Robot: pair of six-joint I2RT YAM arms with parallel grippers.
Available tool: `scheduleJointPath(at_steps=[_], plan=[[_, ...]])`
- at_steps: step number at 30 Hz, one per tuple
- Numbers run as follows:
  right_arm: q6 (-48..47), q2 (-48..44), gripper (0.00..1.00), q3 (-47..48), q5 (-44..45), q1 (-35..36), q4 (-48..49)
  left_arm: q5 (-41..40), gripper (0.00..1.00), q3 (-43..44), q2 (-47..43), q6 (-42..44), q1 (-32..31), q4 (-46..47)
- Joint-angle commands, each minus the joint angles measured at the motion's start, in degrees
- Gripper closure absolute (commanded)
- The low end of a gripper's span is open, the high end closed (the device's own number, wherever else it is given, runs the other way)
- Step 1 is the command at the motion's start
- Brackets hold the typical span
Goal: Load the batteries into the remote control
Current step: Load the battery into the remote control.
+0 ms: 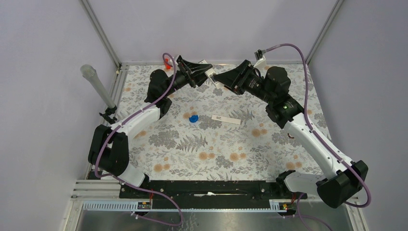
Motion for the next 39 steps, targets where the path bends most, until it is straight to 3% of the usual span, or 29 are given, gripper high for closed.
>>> scheduleJointPath(at_steps=[1,9,19,21,26,28,32,39], plan=[[2.1,0.9,0.50,-0.8,-2.1,-0.5,2.9,1.1,1.00,1.8,-1.0,0.9,-0.4,7.9],[4.0,1.5,0.54,-1.4,-3.3,-1.0,3.9,2.4,1.00,2.8,-1.4,3.8,-0.5,7.7],[6.3,3.5,0.69,-1.7,-5.0,-1.6,2.3,3.5,1.00,4.4,-2.1,8.7,-0.5,4.6],[5.7,3.7,0.60,-1.3,-5.5,-1.8,2.3,3.8,1.00,4.7,-2.3,10.8,-0.4,3.1],[2.9,1.5,0.23,-2.3,-7.4,-4.0,5.9,4.1,1.00,5.2,-4.3,21.6,1.8,-4.0],[2.6,0.5,0.15,-4.0,-9.4,-5.2,10.0,4.7,1.00,5.8,-4.9,26.1,3.0,-6.2],[-0.6,1.2,0.12,-4.1,-14.8,-5.7,13.3,6.2,1.00,6.4,-5.6,31.3,4.0,-6.1],[-4.4,4.3,0.20,-3.8,-21.8,-5.7,14.5,7.8,1.00,7.3,-6.4,35.8,4.5,-8.0]])
